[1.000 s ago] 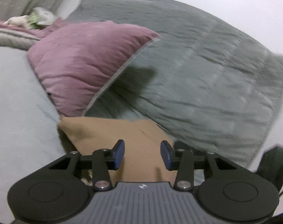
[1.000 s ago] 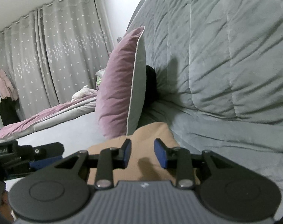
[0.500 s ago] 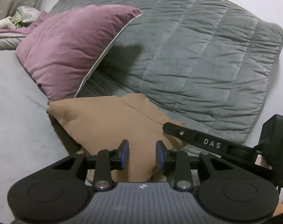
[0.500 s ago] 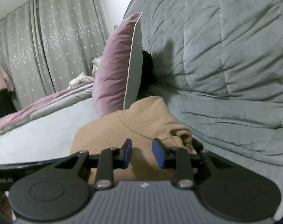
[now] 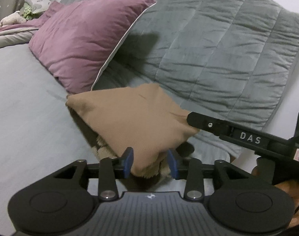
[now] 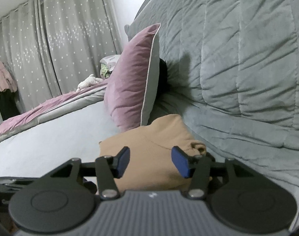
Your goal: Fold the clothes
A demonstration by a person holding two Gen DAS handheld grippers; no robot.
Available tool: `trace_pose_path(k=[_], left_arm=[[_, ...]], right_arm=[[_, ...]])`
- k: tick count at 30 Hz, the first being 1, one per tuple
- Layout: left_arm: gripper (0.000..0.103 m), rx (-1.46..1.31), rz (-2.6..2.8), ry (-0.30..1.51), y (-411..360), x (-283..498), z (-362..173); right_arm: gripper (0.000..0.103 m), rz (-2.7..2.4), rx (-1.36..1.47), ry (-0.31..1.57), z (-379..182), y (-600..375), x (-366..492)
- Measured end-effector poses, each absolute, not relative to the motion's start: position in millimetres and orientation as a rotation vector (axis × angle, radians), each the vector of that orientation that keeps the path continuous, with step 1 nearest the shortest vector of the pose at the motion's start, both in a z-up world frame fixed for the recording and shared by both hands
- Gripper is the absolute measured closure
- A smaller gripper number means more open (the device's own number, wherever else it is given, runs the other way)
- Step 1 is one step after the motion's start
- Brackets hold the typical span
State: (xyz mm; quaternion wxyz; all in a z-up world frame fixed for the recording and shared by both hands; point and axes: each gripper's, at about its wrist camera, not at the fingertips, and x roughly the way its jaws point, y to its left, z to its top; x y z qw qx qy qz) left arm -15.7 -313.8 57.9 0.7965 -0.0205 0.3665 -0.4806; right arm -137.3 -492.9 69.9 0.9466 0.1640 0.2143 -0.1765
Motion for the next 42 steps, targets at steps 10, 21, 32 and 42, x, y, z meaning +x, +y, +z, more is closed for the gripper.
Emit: trace_pose_path(k=[10,21,32,42], left_arm=[[0.041,0.047,-0.924,0.861,-301.7,-39.0,74.0],[0.007,0.125,-0.833,0.918,-292.3,-54.3,75.4],[0.0,0.224,-0.773,0.963,-289.3,-64.8,65.2],[0.0,0.254,-0.741,0.968,-285.6,-68.2,64.3]], right_arm=[[0.029,-0.37,0.404,0.534,85.6,-474.8,-159.0],[0.014,-0.377,0.498,0.615,90.7,-468.4,-176.5],[0.001,-0.374,0.501,0.72,87.9,-458.8,-179.4],[0.0,-0.377,0.489,0.792,84.2,-451.0,-178.2]])
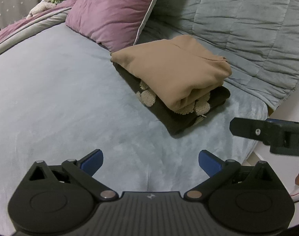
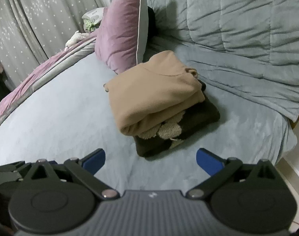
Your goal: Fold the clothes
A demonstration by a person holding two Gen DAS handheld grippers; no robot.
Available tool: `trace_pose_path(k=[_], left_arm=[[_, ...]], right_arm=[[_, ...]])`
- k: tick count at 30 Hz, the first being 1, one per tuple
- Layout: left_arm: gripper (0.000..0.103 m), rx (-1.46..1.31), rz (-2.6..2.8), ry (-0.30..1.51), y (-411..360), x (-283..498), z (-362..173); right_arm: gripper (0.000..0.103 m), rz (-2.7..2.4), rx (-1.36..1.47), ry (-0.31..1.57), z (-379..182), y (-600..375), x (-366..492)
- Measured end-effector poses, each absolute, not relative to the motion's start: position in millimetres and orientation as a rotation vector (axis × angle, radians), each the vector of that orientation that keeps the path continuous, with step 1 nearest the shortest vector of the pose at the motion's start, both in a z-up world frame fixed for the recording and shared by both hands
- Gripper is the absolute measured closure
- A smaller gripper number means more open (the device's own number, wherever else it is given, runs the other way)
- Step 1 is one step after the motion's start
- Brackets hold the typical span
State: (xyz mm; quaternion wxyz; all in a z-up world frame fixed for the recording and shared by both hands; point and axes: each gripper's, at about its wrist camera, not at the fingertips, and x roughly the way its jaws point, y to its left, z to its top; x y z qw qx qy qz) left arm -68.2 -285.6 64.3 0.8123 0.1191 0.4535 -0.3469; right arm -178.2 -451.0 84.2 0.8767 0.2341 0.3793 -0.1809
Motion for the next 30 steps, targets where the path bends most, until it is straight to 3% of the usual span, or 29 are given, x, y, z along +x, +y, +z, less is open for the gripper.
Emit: trace_pose_path(k=[30], left_arm=[[0.0,0.31,-0.712,0.967,-285.2,-68.4,63.1]], right_arm=[[0.0,-0.348,0.433,0.856,86.2,-435.6,-167.1]])
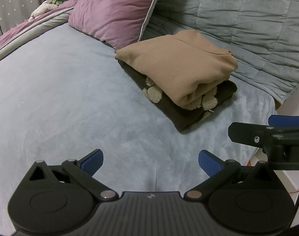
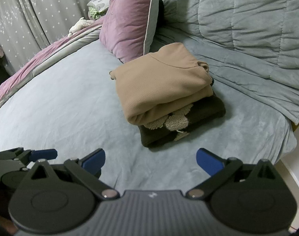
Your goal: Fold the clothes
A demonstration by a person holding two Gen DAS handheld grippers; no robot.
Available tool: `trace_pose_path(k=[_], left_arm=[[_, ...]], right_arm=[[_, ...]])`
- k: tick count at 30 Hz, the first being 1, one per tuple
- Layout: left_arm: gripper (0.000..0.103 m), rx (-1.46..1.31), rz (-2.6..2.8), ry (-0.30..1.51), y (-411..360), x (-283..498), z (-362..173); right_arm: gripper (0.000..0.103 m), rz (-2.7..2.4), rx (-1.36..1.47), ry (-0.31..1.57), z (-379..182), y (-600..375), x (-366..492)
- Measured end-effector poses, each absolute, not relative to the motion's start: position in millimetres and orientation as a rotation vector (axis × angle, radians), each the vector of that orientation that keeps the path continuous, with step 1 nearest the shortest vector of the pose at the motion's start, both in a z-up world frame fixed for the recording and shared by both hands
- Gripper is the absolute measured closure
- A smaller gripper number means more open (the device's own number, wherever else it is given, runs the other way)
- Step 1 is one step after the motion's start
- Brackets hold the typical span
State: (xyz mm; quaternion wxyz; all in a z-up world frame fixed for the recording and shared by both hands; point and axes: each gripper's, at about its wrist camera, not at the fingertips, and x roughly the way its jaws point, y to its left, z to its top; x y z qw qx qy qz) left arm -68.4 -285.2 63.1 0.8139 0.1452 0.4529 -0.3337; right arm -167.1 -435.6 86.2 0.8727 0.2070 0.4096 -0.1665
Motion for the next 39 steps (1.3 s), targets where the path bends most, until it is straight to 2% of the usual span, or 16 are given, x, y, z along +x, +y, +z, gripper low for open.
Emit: trace_pose_path(k=[39], left_arm=[[0.0,0.337,-0.706,0.972,-284.1,-68.4,63.5]], right_arm=[[0.0,-0.32,0.425,0.868,87.3,-428.3,-164.1]])
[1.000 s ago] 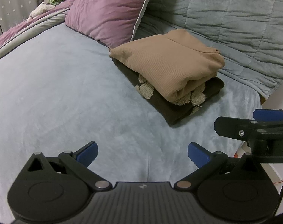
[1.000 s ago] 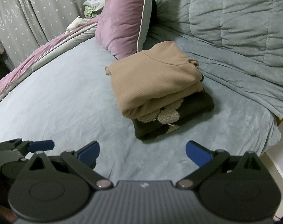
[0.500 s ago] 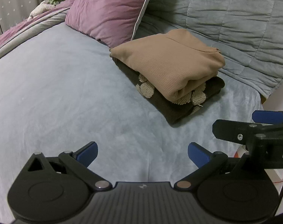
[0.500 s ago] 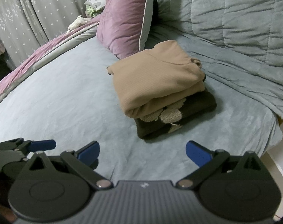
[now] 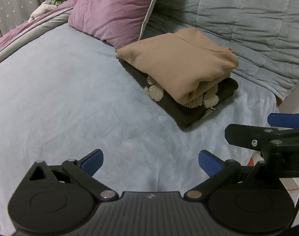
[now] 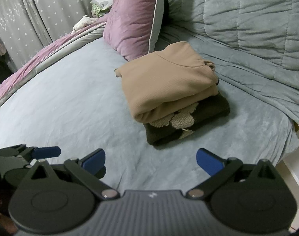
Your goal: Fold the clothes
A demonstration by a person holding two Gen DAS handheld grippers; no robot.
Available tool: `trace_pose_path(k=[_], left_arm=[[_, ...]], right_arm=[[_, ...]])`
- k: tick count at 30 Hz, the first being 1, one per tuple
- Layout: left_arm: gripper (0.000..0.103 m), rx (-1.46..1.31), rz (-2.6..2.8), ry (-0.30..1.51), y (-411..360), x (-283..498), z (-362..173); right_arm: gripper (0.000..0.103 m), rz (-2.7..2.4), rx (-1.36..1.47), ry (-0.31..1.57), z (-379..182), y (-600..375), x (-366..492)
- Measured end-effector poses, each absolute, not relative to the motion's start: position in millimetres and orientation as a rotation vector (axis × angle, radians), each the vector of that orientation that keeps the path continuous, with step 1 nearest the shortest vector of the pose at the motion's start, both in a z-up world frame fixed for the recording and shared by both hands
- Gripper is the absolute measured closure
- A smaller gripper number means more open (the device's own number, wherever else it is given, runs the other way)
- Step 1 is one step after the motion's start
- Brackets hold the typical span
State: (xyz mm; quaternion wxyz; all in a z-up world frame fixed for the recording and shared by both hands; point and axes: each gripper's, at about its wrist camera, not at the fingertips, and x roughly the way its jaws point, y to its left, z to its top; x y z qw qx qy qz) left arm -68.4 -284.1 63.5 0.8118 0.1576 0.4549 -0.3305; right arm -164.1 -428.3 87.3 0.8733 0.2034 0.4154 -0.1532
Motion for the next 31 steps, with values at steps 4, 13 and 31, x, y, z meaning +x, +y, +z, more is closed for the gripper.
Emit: trace_pose_path(k=[4,13,31], left_arm=[[0.0,0.339,-0.707,0.974,-284.0,-68.3,63.0],[0.0,0.324,-0.719,0.983,-281.1,-66.9,62.6],[0.0,0.28,-0.723,0.985,-269.9,-57.9,62.4]], right_arm=[[0.0,-0.319,0.423,0.869,87.6,-427.7,-163.5],[0.0,-0.317,0.423,0.873,87.4,-426.4,-162.6],[0.0,-0.331,0.401,0.861,90.7,-419.7,-159.3]])
